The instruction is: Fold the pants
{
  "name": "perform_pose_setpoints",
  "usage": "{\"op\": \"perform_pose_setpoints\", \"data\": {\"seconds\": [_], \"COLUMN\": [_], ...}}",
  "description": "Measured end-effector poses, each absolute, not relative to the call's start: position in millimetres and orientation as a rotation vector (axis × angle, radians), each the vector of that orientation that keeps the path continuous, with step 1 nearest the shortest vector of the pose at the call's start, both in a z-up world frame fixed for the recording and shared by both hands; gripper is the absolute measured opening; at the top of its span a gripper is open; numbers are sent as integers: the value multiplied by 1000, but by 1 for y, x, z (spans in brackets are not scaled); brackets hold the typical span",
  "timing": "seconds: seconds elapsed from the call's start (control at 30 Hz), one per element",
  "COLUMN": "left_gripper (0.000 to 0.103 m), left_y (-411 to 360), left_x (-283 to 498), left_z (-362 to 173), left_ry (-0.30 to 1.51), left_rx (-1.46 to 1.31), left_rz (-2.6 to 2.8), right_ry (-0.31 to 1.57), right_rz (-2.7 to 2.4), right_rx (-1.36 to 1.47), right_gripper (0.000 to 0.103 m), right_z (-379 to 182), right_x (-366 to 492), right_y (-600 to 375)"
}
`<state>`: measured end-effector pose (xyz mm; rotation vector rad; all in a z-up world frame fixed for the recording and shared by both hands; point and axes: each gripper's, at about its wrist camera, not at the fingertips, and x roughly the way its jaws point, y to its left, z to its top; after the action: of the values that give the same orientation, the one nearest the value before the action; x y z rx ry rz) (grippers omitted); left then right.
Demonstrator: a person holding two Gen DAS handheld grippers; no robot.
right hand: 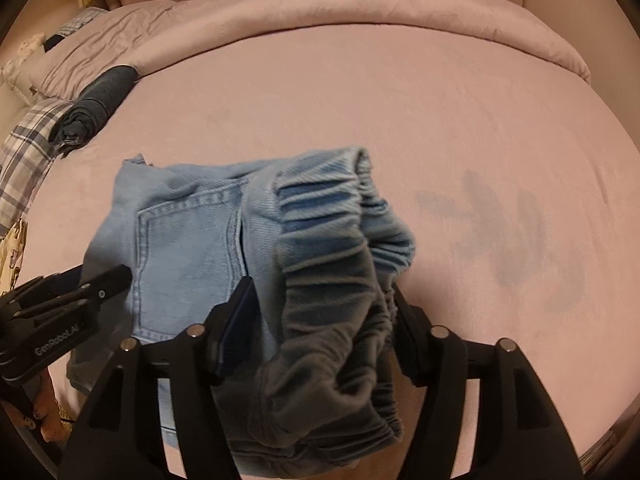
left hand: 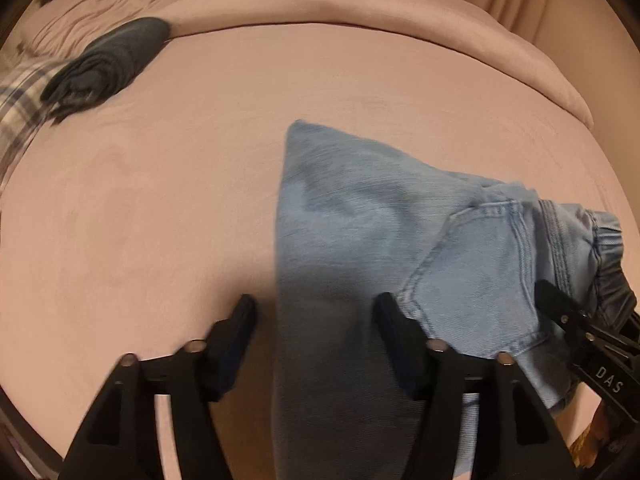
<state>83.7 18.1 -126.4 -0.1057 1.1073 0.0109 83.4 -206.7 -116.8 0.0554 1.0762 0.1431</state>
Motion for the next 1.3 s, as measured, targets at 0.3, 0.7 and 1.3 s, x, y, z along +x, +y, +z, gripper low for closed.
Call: {"op": "perform_pose_setpoints", "data": {"seconds": [0.3, 0.7, 1.3], "left_gripper": [81, 95, 96], "left_y": [26, 21, 12], "left_x": [76, 72, 6], "left_z": [-133, -131, -29], "left_ry": [1097, 1081, 877], "left_rx": [-157, -106, -90], "left_rz": [15, 43, -4], "right_ry": [1089, 1106, 893], "right_rz": [86, 67, 73], "right_rx": [103, 110, 11], "right_gripper": [84, 89, 101], "right_z": [-124, -122, -40], "right_x": [81, 73, 27], "right_y": [-218, -220, -224]}}
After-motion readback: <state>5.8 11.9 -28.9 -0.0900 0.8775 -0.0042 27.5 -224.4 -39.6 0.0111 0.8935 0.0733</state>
